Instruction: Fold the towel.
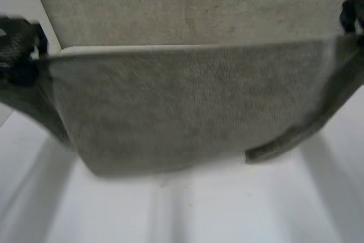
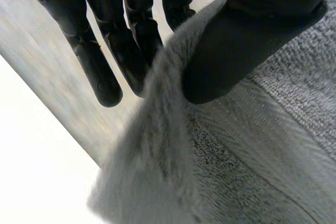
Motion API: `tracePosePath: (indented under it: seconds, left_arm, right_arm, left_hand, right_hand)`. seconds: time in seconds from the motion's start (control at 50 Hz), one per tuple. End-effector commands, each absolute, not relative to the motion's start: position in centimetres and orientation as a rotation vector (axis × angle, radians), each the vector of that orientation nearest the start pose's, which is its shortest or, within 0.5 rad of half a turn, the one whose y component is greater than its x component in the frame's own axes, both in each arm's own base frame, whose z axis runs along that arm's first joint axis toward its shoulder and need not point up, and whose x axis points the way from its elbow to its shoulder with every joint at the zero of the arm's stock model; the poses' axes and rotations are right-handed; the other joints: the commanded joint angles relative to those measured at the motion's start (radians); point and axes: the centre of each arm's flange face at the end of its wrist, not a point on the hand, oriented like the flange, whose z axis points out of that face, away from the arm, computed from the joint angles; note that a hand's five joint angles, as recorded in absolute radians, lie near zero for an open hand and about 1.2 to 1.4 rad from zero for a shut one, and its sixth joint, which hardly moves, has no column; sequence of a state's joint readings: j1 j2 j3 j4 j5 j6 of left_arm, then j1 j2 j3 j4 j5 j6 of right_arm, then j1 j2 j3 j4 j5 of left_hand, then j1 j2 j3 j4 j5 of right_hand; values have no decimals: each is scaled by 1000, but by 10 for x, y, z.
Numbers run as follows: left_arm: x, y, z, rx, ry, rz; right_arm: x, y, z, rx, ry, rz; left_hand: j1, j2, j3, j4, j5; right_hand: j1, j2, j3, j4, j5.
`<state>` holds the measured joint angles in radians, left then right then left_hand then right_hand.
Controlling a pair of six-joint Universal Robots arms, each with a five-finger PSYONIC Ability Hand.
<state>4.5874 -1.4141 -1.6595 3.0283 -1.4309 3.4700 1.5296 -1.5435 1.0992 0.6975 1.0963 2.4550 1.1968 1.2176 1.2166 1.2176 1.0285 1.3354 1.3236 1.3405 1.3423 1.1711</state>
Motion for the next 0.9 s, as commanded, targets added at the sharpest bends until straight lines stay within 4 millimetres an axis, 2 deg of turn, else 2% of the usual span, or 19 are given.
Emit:
tracePosePath:
  seconds: [0.02, 0.1, 0.18, 0.22, 0.24, 0.26, 0.28, 0.3, 0.32, 0.34, 0.36, 0.38, 0.46, 0.54, 0.66, 0.7, 0.74, 0.86, 0.9]
  left_arm:
    - [-181, -285, 249, 690, 2415, -1852]
    - [-191, -325, 223, 685, 2447, -1779]
    - [-207, -352, 235, 695, 2365, -1875]
    - [-223, -374, 283, 654, 2193, -2104]
    - [-223, -374, 283, 654, 2192, -2105]
    - [-230, -379, 317, 627, 2071, -2245]
    - [-235, -380, 349, 592, 1942, -2384]
    - [-235, -380, 349, 591, 1941, -2385]
    - [-239, -377, 388, 521, 1769, -2563]
    - [-239, -377, 388, 521, 1767, -2564]
    - [-237, -369, 423, 425, 1605, -2712]
    - [-234, -359, 451, 328, 1475, -2835]
    - [-227, -348, 478, 212, 1331, -2964]
    - [-226, -352, 450, 231, 1479, -2885]
    - [-222, -362, 390, 272, 1737, -2704]
    - [-216, -363, 340, 302, 1913, -2561]
    - [-215, -362, 318, 316, 1983, -2501]
    - [-212, -351, 217, 383, 2198, -2266]
    - [-210, -349, 191, 415, 2234, -2198]
  right_arm:
    - [183, -296, 314, -1449, 2344, -1674]
    - [209, -325, 283, -1562, 2393, -1667]
    - [227, -355, 290, -1560, 2316, -1900]
    - [234, -370, 310, -1512, 2227, -2109]
    - [241, -382, 344, -1429, 2075, -2375]
    - [245, -387, 382, -1289, 1890, -2632]
    - [245, -387, 382, -1288, 1888, -2634]
    - [248, -385, 419, -1112, 1692, -2829]
    - [245, -379, 451, -932, 1516, -2949]
    - [245, -379, 451, -930, 1514, -2950]
    - [240, -370, 479, -786, 1364, -3017]
    - [240, -370, 479, -784, 1362, -3017]
    - [236, -354, 496, -693, 1297, -2976]
    - [241, -353, 473, -788, 1470, -2855]
    - [244, -358, 392, -1020, 1893, -2482]
    - [244, -358, 368, -1073, 1963, -2386]
    - [245, -354, 320, -1167, 2064, -2190]
    - [246, -346, 253, -1251, 2127, -2020]
    - [245, -339, 209, -1291, 2165, -1940]
  left_hand:
    - [199, 179, 180, 179, 193]
    - [199, 179, 180, 179, 193]
    - [199, 179, 180, 179, 193]
    - [199, 179, 180, 179, 193]
    - [199, 179, 180, 179, 193]
    - [199, 179, 180, 179, 193]
    - [199, 179, 180, 179, 193]
    - [199, 179, 180, 179, 193]
    - [199, 179, 180, 179, 193]
    - [199, 179, 180, 179, 193]
    - [199, 179, 180, 179, 193]
    - [199, 179, 180, 179, 193]
    - [199, 179, 180, 179, 193]
    - [199, 179, 180, 179, 193]
    - [199, 179, 180, 179, 193]
    - [199, 179, 180, 179, 193]
    - [199, 179, 180, 179, 193]
    - [199, 179, 180, 179, 193]
    - [199, 179, 180, 179, 193]
  right_hand:
    - [61, 73, 56, 54, 51]
    - [61, 73, 56, 54, 51]
    - [61, 73, 56, 54, 51]
    - [61, 73, 56, 54, 51]
    - [61, 73, 56, 54, 51]
    - [61, 73, 56, 54, 51]
    - [61, 73, 56, 54, 51]
    - [61, 73, 56, 54, 51]
    - [61, 73, 56, 54, 51]
    - [61, 73, 56, 54, 51]
    - [61, 73, 56, 54, 51]
    - [61, 73, 56, 54, 51]
    - [61, 73, 56, 54, 51]
    - [61, 73, 56, 54, 51]
    - [61, 73, 56, 54, 51]
    - [61, 73, 56, 54, 51]
    - [61, 73, 56, 54, 51]
    - [61, 73, 56, 54, 51]
    - [61, 73, 56, 54, 51]
